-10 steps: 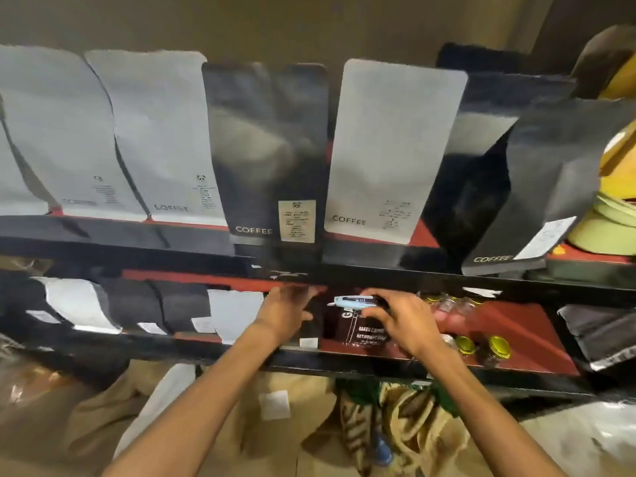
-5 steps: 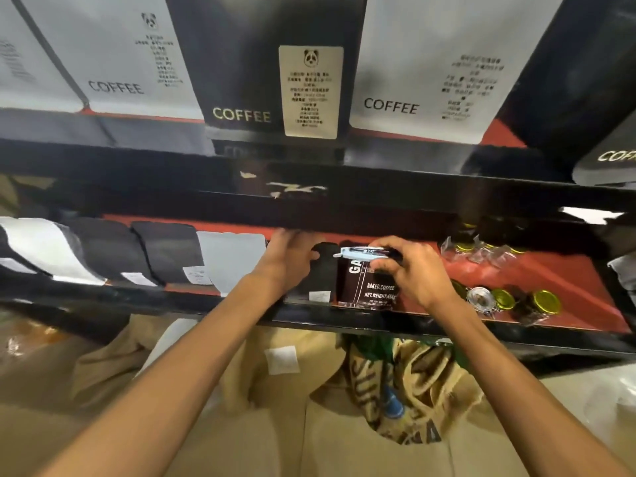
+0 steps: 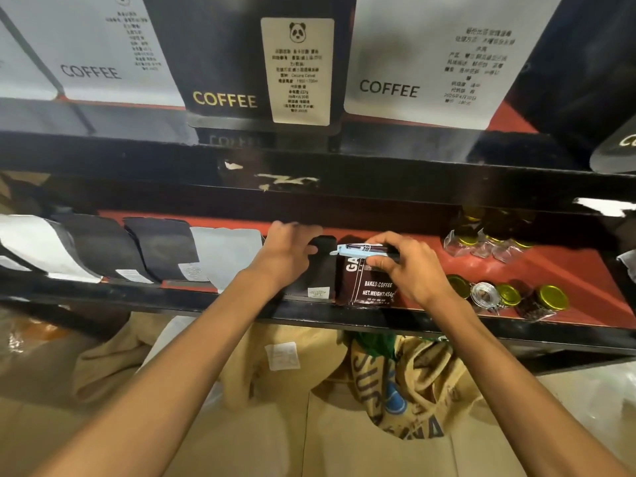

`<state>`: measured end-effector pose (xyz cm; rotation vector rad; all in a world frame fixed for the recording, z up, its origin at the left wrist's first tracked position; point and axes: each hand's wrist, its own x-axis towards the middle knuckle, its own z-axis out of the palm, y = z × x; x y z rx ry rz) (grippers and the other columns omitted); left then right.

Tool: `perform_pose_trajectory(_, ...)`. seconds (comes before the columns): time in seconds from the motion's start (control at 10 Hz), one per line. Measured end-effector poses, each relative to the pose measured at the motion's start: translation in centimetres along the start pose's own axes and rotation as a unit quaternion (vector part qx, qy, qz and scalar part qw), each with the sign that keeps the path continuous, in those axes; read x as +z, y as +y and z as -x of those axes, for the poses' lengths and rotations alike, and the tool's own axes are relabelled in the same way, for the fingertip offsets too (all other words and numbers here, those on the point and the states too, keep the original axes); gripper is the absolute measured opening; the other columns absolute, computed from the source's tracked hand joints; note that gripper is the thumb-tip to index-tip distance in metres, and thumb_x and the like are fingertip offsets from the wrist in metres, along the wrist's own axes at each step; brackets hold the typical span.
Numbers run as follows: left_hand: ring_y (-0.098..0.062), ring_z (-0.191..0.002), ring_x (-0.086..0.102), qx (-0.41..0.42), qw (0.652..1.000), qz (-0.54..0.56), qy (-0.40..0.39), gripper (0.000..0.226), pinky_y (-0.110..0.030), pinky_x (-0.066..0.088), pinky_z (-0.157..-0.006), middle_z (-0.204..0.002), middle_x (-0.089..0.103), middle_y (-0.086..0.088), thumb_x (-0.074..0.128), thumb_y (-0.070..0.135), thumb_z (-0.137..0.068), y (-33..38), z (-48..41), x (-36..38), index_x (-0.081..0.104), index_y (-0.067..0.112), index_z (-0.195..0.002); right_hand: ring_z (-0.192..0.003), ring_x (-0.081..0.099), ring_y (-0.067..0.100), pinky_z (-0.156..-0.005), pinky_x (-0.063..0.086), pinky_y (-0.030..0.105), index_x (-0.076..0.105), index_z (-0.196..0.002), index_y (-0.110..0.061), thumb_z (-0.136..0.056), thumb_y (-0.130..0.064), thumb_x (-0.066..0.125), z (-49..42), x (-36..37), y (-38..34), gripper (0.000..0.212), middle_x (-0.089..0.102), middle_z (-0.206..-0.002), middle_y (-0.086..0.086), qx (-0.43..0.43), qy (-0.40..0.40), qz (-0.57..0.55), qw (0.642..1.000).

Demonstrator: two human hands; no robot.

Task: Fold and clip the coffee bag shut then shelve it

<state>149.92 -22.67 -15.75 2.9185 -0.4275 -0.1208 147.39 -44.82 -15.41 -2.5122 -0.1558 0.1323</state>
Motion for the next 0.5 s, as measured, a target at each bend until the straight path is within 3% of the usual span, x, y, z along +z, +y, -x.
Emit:
perform_pose_trajectory(0.1,-0.035,-0.110,0.055,-0.020,0.999,0.029,0.021,0.024,-0.034,0.048,-0.093,-0.120,0.066,-0.009,0.050,0.009,-0.098,0.2,-0.1,0.1,0.059,0.018,-0.119,-0.103,0.064,0.016,-0.087,0.052,0.036,0.061,-0.115,-0.032,-0.086,-0.036,0.068,0.0,0.1,0.3,0.031,0.071,-0.111,-0.005,-0.015,0.008,0.029,0.999)
perform_pose_trajectory(0.3,-0.024,-0.119,0.055,0.029,0.999,0.002,0.030,0.029,-0.038,0.042,-0.102,-0.126,0.063,-0.001,0.050,0.016,-0.096,-0.4,0.4,-0.1,0.054,0.020,-0.124,-0.104,0.065,0.017,-0.087,0.054,0.042,0.055,-0.116,-0.033,-0.088,-0.039,0.065,0.2,-0.1,-0.3,0.031,0.070,-0.113,-0.005,-0.018,-0.010,0.077,0.997)
perform_pose_trajectory(0.4,-0.024,-0.133,0.044,0.046,0.997,0.059,-0.027,0.044,-0.042,0.032,-0.112,-0.139,0.052,-0.002,0.054,0.011,-0.092,-0.3,1.3,-1.4,0.044,0.020,-0.134,-0.104,0.065,0.019,-0.090,0.054,0.045,0.051,-0.120,-0.033,-0.089,-0.040,0.063,0.5,-0.9,-1.4,0.034,0.070,-0.115,-0.002,-0.006,-0.043,0.103,0.994)
perform_pose_trajectory(0.5,-0.025,-0.145,0.024,0.082,0.996,0.020,-0.004,0.065,-0.045,0.020,-0.120,-0.153,0.033,-0.005,0.058,0.015,-0.091,-0.8,2.5,-2.1,0.026,0.018,-0.147,-0.121,0.057,0.025,-0.102,0.047,0.047,0.046,-0.136,-0.029,-0.087,-0.042,0.064,0.9,-1.6,-2.6,0.053,0.063,-0.130,0.006,0.016,-0.060,0.134,0.989)
